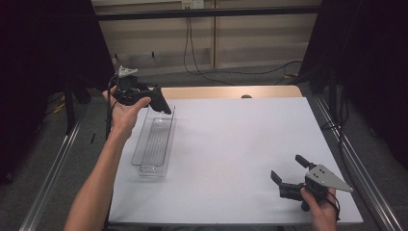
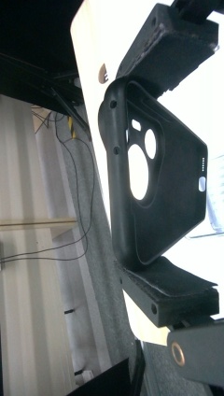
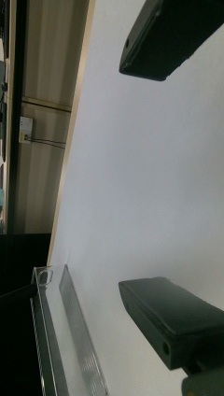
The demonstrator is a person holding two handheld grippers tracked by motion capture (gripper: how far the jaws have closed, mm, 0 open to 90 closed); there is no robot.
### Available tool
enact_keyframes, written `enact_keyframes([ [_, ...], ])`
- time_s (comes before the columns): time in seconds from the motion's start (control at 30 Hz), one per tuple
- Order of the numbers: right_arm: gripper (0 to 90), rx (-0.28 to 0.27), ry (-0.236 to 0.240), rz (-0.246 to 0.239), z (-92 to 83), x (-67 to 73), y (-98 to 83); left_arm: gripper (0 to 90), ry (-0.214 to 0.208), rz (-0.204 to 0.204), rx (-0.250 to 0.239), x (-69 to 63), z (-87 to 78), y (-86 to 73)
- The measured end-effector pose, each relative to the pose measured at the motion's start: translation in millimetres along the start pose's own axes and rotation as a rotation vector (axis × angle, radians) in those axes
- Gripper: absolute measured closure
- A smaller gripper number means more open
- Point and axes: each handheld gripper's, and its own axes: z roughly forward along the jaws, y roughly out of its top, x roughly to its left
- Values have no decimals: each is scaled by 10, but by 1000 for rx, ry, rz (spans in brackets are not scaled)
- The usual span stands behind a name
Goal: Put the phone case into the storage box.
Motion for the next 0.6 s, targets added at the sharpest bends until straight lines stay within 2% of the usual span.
enact_keyframes([
  [0.13, 0, 0, -1, 2, 2, 1, -1, 140, 9, -19, 8, 0, 48, -17],
  [0.33, 0, -1, 0, 2, -2, -1, -1, 140, 42, -23, 18, -18, 102, -39],
  [0.6, 0, 1, 3, 1, -3, 1, -3, 140, 60, -39, 25, -34, 183, -74],
])
